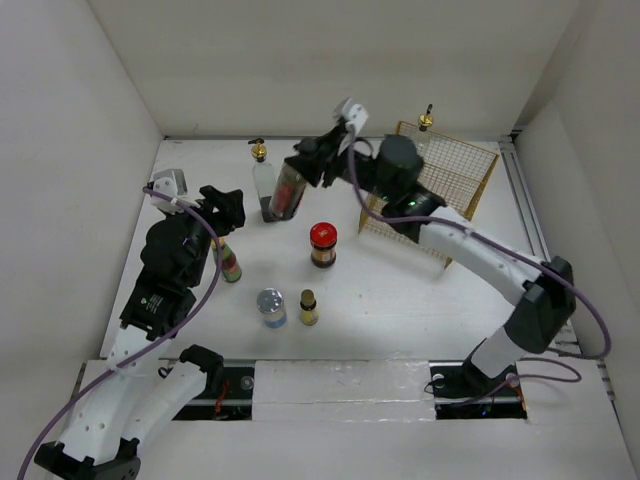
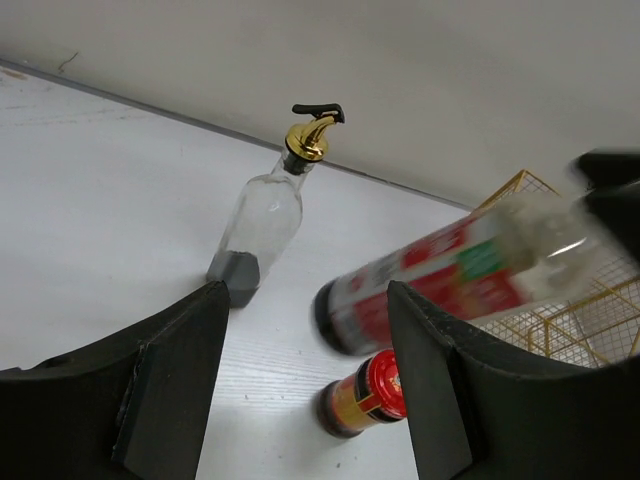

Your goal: Organize the condiment bottles

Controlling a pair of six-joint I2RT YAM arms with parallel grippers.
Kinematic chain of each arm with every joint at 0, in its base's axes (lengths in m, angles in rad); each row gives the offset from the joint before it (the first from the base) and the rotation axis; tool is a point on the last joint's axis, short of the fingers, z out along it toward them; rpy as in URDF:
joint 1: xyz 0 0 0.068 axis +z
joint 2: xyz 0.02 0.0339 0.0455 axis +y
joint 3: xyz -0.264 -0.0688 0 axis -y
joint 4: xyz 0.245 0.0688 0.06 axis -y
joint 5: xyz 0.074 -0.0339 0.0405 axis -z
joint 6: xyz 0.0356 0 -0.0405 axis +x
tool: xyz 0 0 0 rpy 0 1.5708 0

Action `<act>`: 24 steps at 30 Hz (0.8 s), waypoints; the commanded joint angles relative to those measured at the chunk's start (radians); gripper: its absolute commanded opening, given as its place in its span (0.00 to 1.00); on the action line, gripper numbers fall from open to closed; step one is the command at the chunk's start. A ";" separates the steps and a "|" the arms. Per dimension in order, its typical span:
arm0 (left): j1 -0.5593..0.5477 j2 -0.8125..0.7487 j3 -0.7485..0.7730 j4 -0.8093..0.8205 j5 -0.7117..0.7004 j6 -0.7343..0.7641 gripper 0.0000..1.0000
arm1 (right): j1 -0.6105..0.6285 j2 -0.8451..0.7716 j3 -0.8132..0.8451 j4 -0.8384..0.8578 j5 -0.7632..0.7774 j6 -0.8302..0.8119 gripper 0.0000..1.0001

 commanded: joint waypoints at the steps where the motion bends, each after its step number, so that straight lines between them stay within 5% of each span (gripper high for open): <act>1: 0.003 -0.009 -0.005 0.043 0.015 0.013 0.60 | -0.096 -0.179 0.106 0.122 0.143 -0.002 0.09; 9: 0.003 -0.011 -0.005 0.041 0.024 0.013 0.60 | -0.385 -0.293 0.181 -0.099 0.280 0.045 0.07; 24: 0.003 -0.011 -0.005 0.051 0.024 0.013 0.60 | -0.644 -0.305 0.204 -0.213 0.381 0.065 0.06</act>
